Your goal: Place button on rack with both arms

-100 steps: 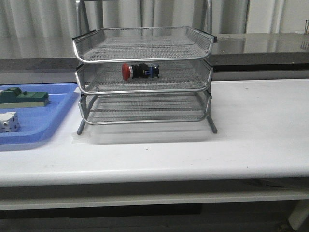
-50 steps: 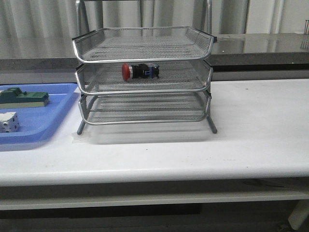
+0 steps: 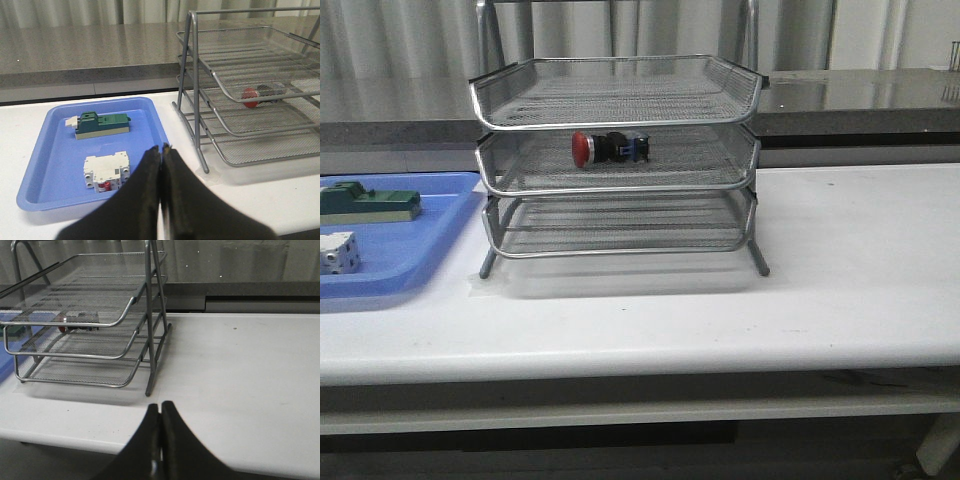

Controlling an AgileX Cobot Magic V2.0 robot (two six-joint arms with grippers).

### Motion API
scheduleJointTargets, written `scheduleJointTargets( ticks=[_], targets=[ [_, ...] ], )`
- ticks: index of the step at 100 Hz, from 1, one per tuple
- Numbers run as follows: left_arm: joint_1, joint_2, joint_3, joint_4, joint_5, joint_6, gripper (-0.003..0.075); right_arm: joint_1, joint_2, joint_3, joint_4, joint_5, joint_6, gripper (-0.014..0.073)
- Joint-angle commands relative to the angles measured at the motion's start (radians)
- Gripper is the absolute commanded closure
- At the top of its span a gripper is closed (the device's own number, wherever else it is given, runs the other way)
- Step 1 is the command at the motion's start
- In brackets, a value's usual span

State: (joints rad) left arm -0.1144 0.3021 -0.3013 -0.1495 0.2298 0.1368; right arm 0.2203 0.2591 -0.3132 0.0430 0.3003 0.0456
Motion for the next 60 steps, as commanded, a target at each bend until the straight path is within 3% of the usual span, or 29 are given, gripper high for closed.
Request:
scheduleJointTargets(
  ticks=[1,23,60],
  targets=[
    [0.005,0.006,-0.029,-0.010,-0.082,-0.009,0.0741,-0.032,-0.048,0.035,-0.024,-0.128,0.020,0.0651],
    [0.005,0.006,-0.029,-0.010,-0.082,-0.009,0.0741,-0.117,-0.183,0.152,-0.024,-0.161,0.020,0.0651],
    [0.005,0.006,-0.029,-0.010,-0.083,-0.009,0.0741,-0.121,-0.290,0.287,-0.024,-0.259,0.020,0.0651]
  ],
)
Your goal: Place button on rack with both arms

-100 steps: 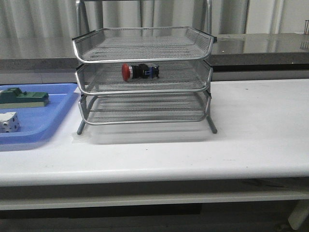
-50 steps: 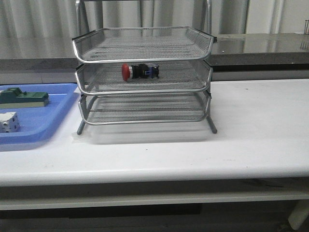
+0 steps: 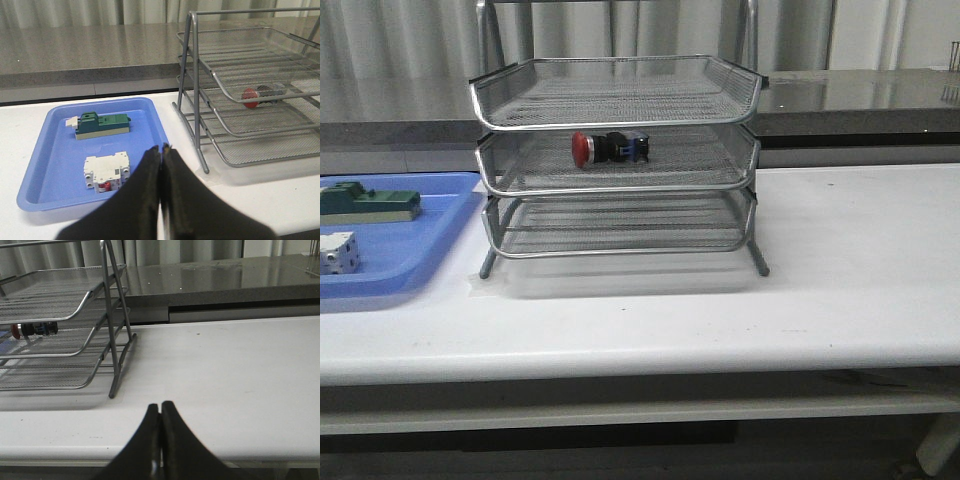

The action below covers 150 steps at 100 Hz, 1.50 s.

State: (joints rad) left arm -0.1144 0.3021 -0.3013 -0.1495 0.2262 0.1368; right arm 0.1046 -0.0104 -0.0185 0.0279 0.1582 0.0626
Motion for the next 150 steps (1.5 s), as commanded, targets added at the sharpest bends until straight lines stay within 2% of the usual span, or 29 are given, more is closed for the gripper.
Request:
scheduleJointTargets(
  ticks=[1,14,150],
  targets=[
    [0.005,0.006,-0.029,-0.010,-0.080,-0.009,0.0741,-0.005,-0.020,-0.006,-0.009,-0.119,0.003,0.0651],
    [0.005,0.006,-0.029,-0.010,-0.080,-0.009,0.0741,-0.005,-0.020,0.028,-0.009,-0.173,0.003,0.0651],
    [0.005,0.006,-0.029,-0.010,-0.080,-0.009,0.0741,-0.005,-0.020,0.027,-0.008,-0.169,0.003,0.0651]
  ],
)
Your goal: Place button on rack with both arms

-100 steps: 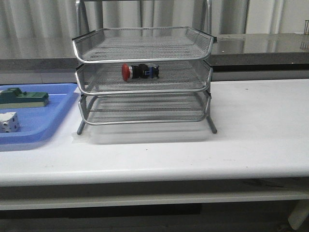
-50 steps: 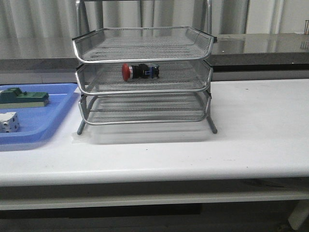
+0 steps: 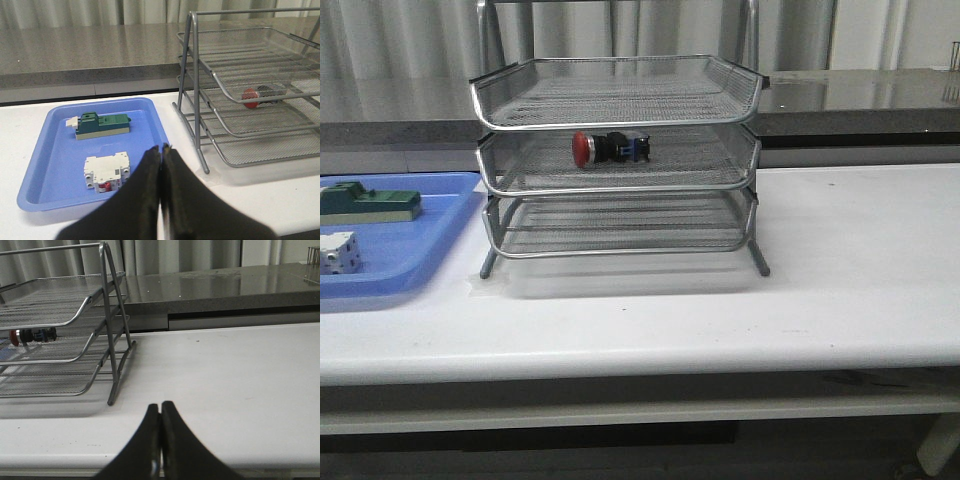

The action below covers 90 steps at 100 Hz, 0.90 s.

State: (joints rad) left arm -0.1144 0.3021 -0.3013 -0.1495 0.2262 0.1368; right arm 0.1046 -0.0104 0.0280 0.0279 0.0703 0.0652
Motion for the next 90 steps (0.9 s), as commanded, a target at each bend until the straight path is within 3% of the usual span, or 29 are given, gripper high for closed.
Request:
scheduleJointTargets(
  ticks=[1,29,51,90],
  targets=[
    [0.005,0.006,-0.029,-0.010,-0.080,-0.009,0.0741,-0.005,-0.020,-0.019,-0.008,-0.081,0.000,0.0651],
    [0.005,-0.023,0.004,0.067,-0.107,-0.009,0.0741,-0.005,-0.020,-0.019,-0.008,-0.081,0.000,0.0651],
    [0.005,-0.145,0.138,0.069,-0.226,-0.010,0.0741,-0.005,-0.020,-0.019,-0.008,-0.081,0.000,0.0651],
    [0.006,-0.327,0.325,0.108,-0.251,-0.070,0.0741,-0.005,-0.020,-0.019,-0.008,-0.081,0.000,0.0651]
  ],
)
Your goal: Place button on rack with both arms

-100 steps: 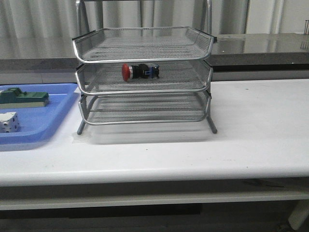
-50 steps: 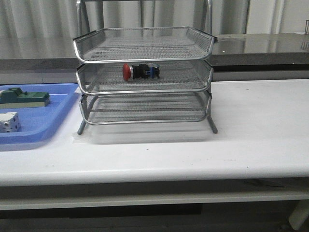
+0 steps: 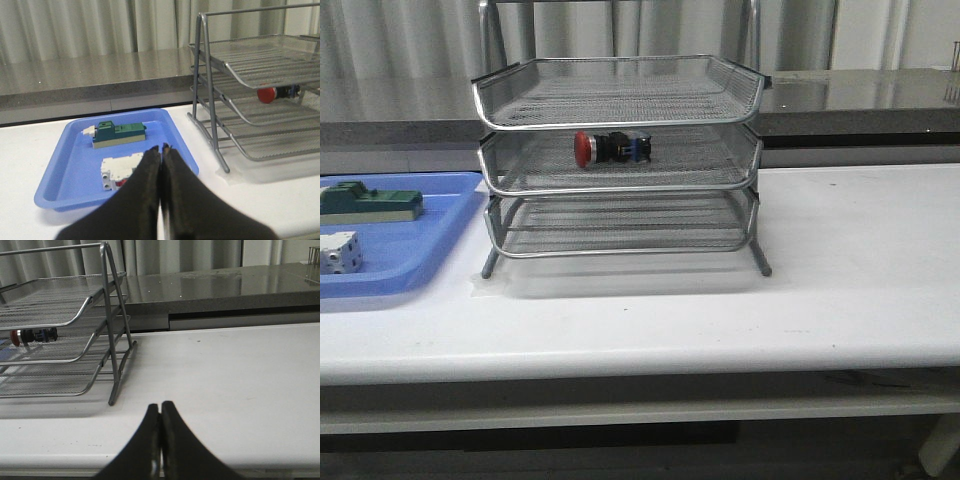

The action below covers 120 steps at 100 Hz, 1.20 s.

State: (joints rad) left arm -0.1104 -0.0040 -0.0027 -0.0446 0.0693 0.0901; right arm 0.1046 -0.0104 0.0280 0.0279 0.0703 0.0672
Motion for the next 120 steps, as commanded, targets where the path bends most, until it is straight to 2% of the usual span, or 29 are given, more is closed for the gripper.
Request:
scheduleJointTargets(
  ticks=[1,37,120],
  targets=[
    [0.002,-0.024,0.031,0.003,-0.095,-0.023,0.0741,-0.005,-0.020,-0.019,-0.008,-0.081,-0.002,0.0651],
    [0.098,-0.032,0.055,0.003,-0.121,-0.047,0.0741,-0.005,-0.020,-0.019,-0.008,-0.081,-0.002,0.0651],
    [0.098,-0.032,0.055,0.010,-0.121,-0.048,0.0741,-0.005,-0.020,-0.019,-0.008,-0.081,-0.002,0.0651]
  ],
)
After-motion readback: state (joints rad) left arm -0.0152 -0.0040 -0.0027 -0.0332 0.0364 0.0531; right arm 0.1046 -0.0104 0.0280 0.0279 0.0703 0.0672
